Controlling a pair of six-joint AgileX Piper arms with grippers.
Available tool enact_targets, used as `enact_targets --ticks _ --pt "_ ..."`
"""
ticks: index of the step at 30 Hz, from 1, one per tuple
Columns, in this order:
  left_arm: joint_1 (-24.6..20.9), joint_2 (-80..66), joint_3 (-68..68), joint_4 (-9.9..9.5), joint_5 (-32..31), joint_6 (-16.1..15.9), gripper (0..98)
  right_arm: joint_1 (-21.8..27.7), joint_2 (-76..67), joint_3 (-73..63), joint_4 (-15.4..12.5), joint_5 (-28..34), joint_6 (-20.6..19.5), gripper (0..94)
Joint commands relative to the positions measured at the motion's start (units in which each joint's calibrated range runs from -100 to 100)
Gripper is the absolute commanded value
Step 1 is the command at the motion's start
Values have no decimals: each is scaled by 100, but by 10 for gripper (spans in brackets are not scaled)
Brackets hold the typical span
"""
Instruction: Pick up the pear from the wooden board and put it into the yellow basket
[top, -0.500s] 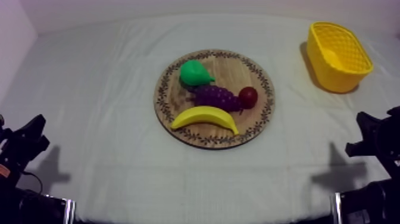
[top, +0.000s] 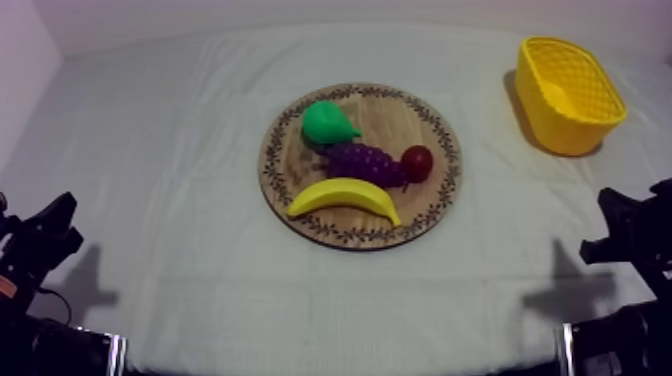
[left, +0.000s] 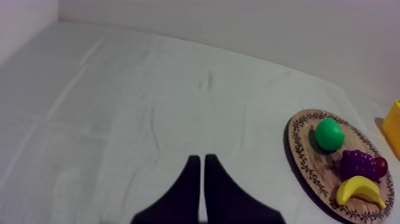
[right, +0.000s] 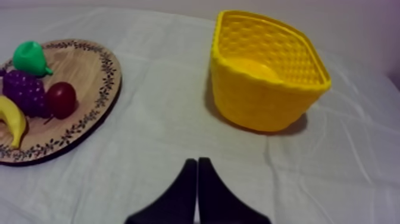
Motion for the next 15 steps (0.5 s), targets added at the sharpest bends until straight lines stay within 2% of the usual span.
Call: enact_targets --ticks 1,6,9,11,15 --pt "2 0 -2 -2 0 2 1 -78 -4 -36 41 210 -196 4" --pt "2 0 -2 -2 0 2 1 -151 -4 -103 60 456 -672 4" --pt "2 0 -2 -2 0 4 1 -277 -4 -166 125 584 -694 4" --pt "2 0 -2 -2 0 6 1 -506 13 -263 385 704 -696 4" --pt "2 0 -2 -2 0 5 1 -1112 422 -461 1074 870 -1129 4"
